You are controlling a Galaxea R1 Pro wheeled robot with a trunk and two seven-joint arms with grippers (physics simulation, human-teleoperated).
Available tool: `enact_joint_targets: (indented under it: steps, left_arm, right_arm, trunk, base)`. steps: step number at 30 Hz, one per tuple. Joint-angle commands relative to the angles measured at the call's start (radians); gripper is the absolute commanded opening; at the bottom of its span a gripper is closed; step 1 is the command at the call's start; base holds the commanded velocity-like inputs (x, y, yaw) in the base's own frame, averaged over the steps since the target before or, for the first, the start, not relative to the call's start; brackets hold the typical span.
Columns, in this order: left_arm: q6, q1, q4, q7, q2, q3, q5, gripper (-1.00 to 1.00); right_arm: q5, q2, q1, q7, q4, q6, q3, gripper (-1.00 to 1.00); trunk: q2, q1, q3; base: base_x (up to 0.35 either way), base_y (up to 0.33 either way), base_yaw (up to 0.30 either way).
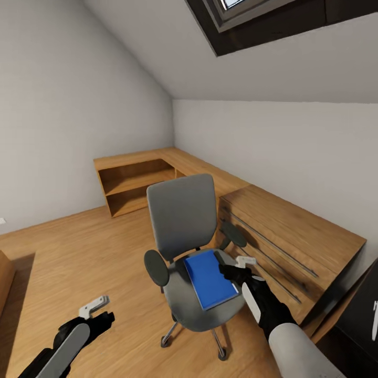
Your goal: In the bedroom, organize the workspace by keeping the computer under the desk, ensuring the monitor is on the desk, placing the keyboard on the desk next to the monitor, placing the mouse on the desk next to the keyboard, moving the folder from the swivel chair onto the desk next to the mouse, stacking the notebook on top of the folder with the pen on top of the notebook, and positioning the swivel chair next to the desk.
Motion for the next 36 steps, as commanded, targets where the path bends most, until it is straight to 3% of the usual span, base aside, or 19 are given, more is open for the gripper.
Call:
enact_joint_targets:
  steps: [1, 3, 6, 8, 11, 13, 15, 18, 36]
  left_arm:
    - [0.023, -0.014, -0.004, -0.003, -0.008, 0.020, 0.013, 1.00]
    - [0.041, -0.025, -0.007, -0.021, -0.018, 0.039, 0.019, 1.00]
    - [0.048, -0.031, -0.006, -0.032, -0.026, 0.037, 0.020, 1.00]
    - [0.042, -0.035, -0.016, -0.038, -0.021, -0.019, 0.003, 1.00]
    - [0.023, -0.037, -0.057, -0.042, -0.004, -0.039, -0.021, 1.00]
    - [0.002, -0.035, -0.143, -0.044, 0.018, -0.058, -0.041, 1.00]
    - [-0.027, 0.004, -0.228, -0.045, 0.027, -0.098, -0.051, 1.00]
    - [-0.093, 0.026, -0.266, -0.042, 0.037, -0.177, -0.055, 1.00]
    - [-0.112, 0.030, -0.270, -0.038, 0.042, -0.195, -0.056, 1.00]
  right_arm:
    - [-0.032, -0.008, -0.021, 0.015, 0.033, -0.013, -0.005, 1.00]
    - [-0.069, -0.020, -0.046, 0.034, 0.070, -0.031, -0.006, 1.00]
    - [-0.103, -0.033, -0.063, 0.056, 0.094, -0.044, -0.006, 1.00]
    - [-0.123, -0.037, -0.072, 0.066, 0.107, -0.054, -0.007, 1.00]
    - [-0.128, -0.036, -0.073, 0.068, 0.109, -0.059, -0.007, 1.00]
    - [-0.130, -0.035, -0.073, 0.070, 0.108, -0.058, -0.006, 1.00]
    - [-0.132, -0.036, -0.073, 0.071, 0.105, -0.055, -0.007, 1.00]
    - [-0.133, -0.038, -0.073, 0.071, 0.102, -0.053, -0.008, 1.00]
    - [-0.132, -0.037, -0.073, 0.071, 0.099, -0.061, -0.007, 1.00]
  trunk:
    - [-0.008, 0.004, -0.004]
    - [-0.022, 0.012, -0.011]
    - [-0.043, 0.023, -0.020]
    - [-0.057, 0.031, -0.026]
    - [-0.078, 0.042, -0.036]
    - [-0.092, 0.050, -0.042]
    - [-0.106, 0.058, -0.048]
    - [-0.127, 0.069, -0.058]
    - [-0.253, 0.138, -0.114]
  base:
    - [0.000, 0.000, 0.000]
    - [0.000, 0.000, 0.000]
    - [0.000, 0.000, 0.000]
    - [0.000, 0.000, 0.000]
    - [0.000, 0.000, 0.000]
    - [0.000, 0.000, 0.000]
    - [0.000, 0.000, 0.000]
    - [0.000, 0.000, 0.000]
    - [0.000, 0.000, 0.000]
